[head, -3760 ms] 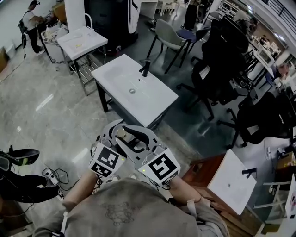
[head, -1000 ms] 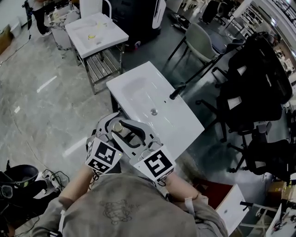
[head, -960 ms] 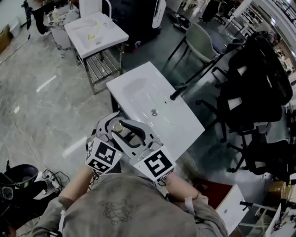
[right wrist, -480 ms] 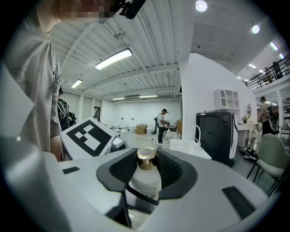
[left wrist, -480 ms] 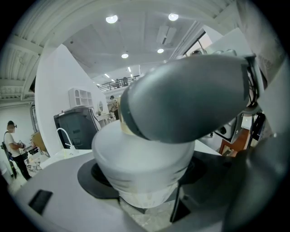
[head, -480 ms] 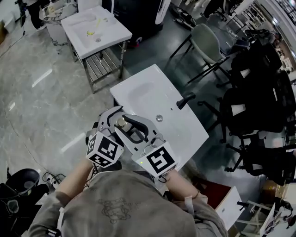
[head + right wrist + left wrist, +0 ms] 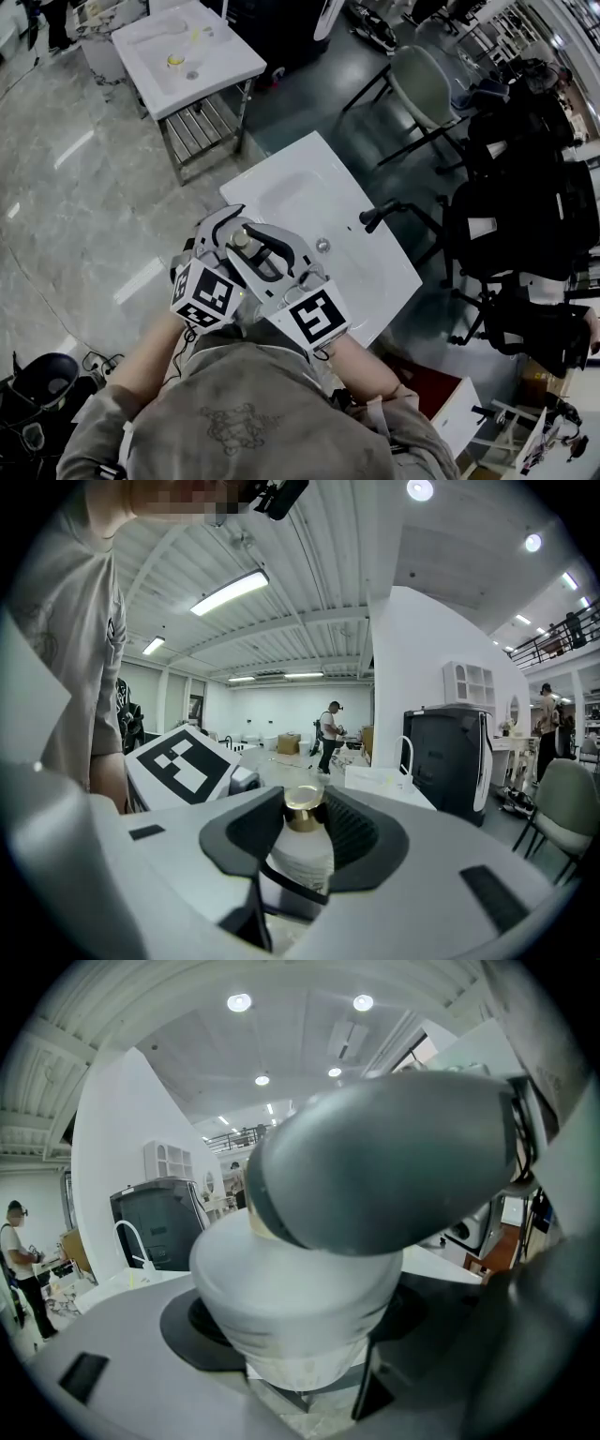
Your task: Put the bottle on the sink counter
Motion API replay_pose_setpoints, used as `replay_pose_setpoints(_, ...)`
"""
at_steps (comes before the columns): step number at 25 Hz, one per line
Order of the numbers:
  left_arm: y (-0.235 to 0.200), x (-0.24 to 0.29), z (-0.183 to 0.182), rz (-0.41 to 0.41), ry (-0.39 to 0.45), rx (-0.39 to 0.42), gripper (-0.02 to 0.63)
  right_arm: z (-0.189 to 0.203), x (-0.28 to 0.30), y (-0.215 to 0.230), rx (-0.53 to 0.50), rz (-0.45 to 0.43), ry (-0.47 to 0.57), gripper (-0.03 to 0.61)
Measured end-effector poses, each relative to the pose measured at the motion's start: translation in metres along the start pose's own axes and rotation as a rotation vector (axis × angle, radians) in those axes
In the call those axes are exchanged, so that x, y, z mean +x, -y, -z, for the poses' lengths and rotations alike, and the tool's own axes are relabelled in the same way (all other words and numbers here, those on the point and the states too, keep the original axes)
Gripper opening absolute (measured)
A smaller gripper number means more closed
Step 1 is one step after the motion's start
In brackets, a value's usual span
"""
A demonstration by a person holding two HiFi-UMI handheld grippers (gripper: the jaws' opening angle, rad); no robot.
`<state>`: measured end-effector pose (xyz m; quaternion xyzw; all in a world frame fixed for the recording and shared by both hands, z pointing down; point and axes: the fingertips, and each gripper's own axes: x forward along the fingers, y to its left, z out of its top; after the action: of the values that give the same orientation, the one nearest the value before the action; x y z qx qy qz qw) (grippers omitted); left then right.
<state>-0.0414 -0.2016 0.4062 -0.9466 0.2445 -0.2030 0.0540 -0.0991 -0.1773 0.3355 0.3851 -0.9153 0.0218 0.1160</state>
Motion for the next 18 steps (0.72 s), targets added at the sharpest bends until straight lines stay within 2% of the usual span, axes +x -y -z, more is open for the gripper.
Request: replay_pose_setpoints(18,-0.048,0.084,0.052,-0.044,-0.030,-0.020,0.328,0.059,0.055,0.073,0.018,-0.060,-0.060,0.140)
